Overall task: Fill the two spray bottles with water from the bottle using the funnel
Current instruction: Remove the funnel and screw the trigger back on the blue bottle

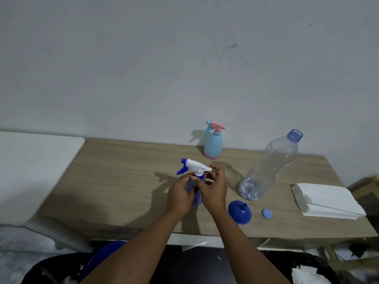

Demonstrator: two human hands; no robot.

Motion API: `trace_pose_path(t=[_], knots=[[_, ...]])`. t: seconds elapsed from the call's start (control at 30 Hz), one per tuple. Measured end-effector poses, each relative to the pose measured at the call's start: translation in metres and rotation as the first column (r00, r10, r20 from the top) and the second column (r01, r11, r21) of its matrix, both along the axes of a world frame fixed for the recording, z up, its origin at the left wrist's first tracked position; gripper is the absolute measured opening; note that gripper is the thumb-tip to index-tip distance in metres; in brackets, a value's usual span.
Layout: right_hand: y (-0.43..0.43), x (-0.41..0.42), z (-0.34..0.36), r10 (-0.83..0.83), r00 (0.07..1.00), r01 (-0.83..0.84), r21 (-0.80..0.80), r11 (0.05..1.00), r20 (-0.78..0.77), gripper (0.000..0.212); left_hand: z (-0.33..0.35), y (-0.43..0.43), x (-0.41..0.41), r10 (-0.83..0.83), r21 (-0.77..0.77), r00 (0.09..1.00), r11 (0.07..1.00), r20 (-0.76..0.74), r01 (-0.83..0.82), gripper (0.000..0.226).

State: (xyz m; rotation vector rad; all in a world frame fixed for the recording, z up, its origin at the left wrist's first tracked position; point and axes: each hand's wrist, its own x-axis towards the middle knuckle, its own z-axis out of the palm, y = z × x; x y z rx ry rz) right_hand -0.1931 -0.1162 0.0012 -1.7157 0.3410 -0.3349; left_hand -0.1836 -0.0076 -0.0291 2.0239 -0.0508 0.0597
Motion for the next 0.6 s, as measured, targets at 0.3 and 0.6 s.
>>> trace_pose_path(t=[0.3, 0.6], knots=[[-0.012, 0.000, -0.009, 0.117, 0.993, -0.114, -0.091, 0.989, 0.022, 0.039, -0.001, 0.001, 0.003, -0.021, 0.019, 1.000, 1.000, 0.022, 0.020, 0.031], [-0.022, -0.005, -0.006, 0.159, 0.987, -0.160, 0.026, 0.987, 0.031, 0.041, -0.002, 0.002, 0.005, -0.001, -0.001, 1.000, 1.000, -0.006, 0.001, 0.034]])
